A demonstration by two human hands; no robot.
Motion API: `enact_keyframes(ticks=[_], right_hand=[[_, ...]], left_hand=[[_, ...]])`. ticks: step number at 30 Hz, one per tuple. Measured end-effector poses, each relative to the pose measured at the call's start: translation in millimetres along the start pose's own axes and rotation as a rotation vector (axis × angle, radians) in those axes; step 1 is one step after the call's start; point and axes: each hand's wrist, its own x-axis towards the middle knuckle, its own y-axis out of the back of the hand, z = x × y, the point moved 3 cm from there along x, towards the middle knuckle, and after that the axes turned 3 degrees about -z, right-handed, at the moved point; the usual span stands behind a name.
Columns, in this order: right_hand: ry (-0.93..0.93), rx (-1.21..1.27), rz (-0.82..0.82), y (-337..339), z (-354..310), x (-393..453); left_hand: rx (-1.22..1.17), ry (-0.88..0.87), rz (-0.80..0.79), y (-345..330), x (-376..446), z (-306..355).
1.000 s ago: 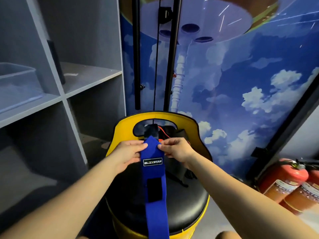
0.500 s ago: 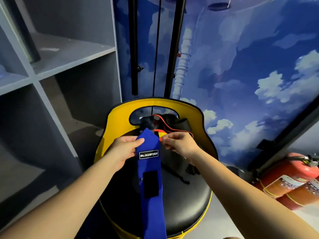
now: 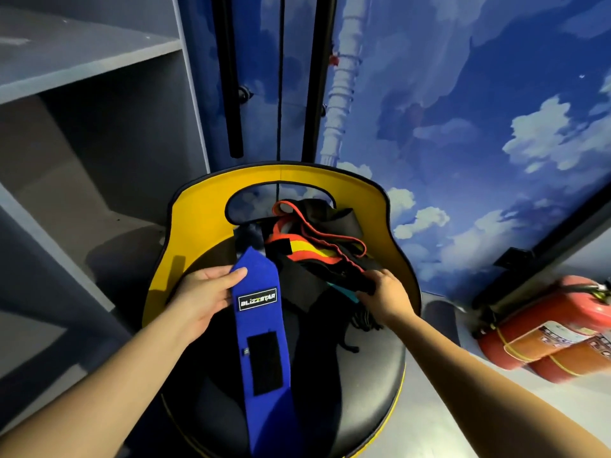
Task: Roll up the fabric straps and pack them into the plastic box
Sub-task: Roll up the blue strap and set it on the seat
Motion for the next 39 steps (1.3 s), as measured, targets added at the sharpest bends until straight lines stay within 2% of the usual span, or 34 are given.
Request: enact_keyframes(ticks=[3,9,11,16,18,21,27,30,32,34,37,39], right_hand=[[-0.019,-0.097,0.092,-5.8,8.1,10.2],[0.058,-0.233,-0.110,-27.5,20.4,19.7],[0.112,-0.319,-0.117,-33.5,18.8,15.0],[0.269,-0.416,0.121,-52.6,-11.9,-10.0],[0.433,-0.353,0.159,-65.6,-32.3,-23.6],[0.590,-0.267,0.104,-83.5,-48.6,-35.6],[0.570,-0.192,-0.117,-79.2,-40.7,-37.0],[0.571,-0.205,-0.170,-74.5,-33.7,-35.8],[0.626,-0.258,-0.108,-68.4,-31.5,-34.2],[0.649,-0.271,0.052,-52.9,-32.7,-29.1],[0.547,-0.163,0.249,-24.1,-29.2,-11.3],[0.426,-0.122,0.277,-10.1,-21.3,8.3]], left_hand=[[0.022,0.001,-0.023,-5.0,7.6,-4.1],[0.035,0.017,-0.059,-7.4,17.1,-14.7],[0.036,0.020,-0.064,-7.8,18.0,-17.3],[0.030,0.012,-0.065,-8.3,15.7,-18.0],[0.024,0.011,-0.063,-7.7,14.0,-17.4],[0.017,0.012,-0.064,-5.9,11.2,-16.3],[-0.001,0.030,-0.054,-1.4,4.6,-14.0],[-0.008,0.036,-0.058,-1.2,1.9,-11.7],[-0.008,0.038,-0.057,-0.1,1.1,-9.8],[-0.001,0.034,-0.053,1.4,0.7,-8.0],[0.014,0.026,-0.040,3.1,1.2,-7.6],[0.016,0.027,-0.036,3.3,2.4,-8.2]])
